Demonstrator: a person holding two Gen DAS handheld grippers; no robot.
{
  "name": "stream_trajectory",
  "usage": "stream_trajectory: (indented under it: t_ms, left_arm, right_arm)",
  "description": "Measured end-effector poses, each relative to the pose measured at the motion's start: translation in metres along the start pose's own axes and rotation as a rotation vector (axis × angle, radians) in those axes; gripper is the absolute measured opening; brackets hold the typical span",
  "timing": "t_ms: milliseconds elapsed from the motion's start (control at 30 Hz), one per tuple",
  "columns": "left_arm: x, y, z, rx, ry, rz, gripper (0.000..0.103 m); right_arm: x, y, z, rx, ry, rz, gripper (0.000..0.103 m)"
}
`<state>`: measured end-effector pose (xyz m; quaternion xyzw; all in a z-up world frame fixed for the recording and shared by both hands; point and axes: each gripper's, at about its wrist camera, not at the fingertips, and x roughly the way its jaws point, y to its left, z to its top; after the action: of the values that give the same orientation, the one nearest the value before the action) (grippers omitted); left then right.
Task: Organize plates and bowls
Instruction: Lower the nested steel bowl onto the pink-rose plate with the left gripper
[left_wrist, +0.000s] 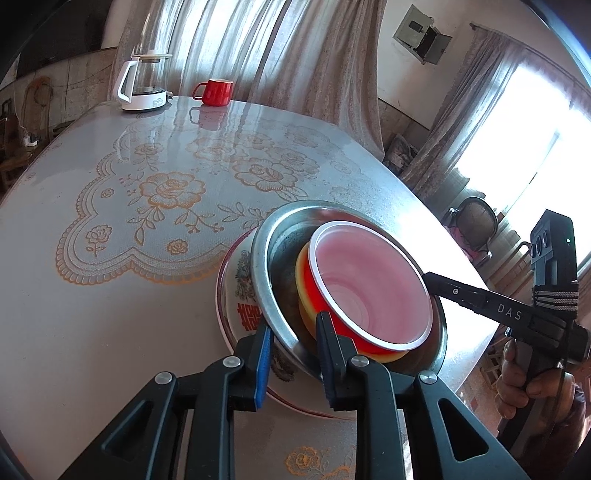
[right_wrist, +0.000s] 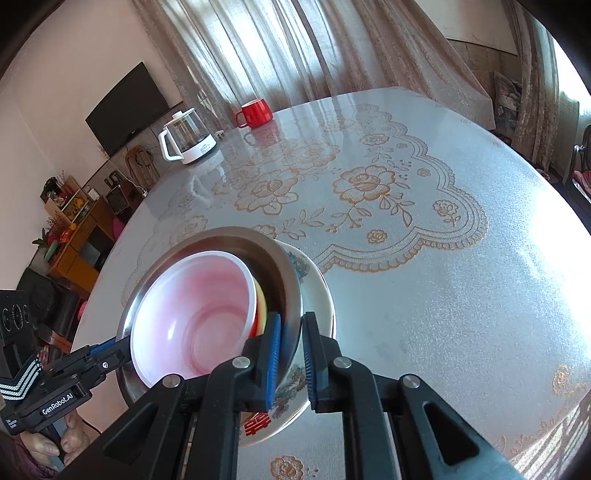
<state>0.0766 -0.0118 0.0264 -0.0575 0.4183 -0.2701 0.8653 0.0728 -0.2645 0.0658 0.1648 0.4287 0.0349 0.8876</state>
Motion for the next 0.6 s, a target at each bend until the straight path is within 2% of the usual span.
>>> stream_trajectory:
  t_ms: [200,367,600]
  left_arm:
    - [0.002,-0.002,0.001,0.008,-0.003,0.035,0.024]
    - [0.002,-0.009,0.001,0.052,-0.021,0.097,0.026]
    - [0.002,-0.008,0.002,0.055,-0.040,0.135,0.026]
  right_arm:
    - [0.001,0.004,-0.001,-0.018,-0.011,-0.018,0.011]
    - [0.002,0.000,-0.002,0.005,-0.016,-0.002,0.011]
    - [0.001,0.011,-0.007,-0.045,-0.049,-0.060,0.012]
